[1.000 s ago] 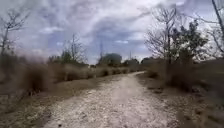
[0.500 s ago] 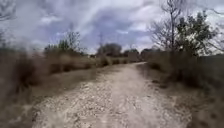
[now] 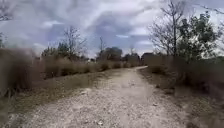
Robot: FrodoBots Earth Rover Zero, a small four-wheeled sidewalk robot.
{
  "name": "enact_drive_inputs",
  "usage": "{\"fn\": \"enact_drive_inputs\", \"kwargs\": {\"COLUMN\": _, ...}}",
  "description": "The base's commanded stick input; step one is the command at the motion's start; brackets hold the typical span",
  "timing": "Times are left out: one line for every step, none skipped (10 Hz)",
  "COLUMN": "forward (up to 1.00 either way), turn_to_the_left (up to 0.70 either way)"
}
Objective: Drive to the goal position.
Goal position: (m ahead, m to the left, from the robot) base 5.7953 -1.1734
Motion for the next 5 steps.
{"fn": "enact_drive_inputs", "kwargs": {"forward": 0.50, "turn_to_the_left": 0.00}}
{"fn": "enact_drive_inputs", "kwargs": {"forward": 0.50, "turn_to_the_left": 0.00}}
{"fn": "enact_drive_inputs", "kwargs": {"forward": 0.50, "turn_to_the_left": 0.00}}
{"fn": "enact_drive_inputs", "kwargs": {"forward": 0.50, "turn_to_the_left": -0.11}}
{"fn": "enact_drive_inputs", "kwargs": {"forward": 0.50, "turn_to_the_left": -0.30}}
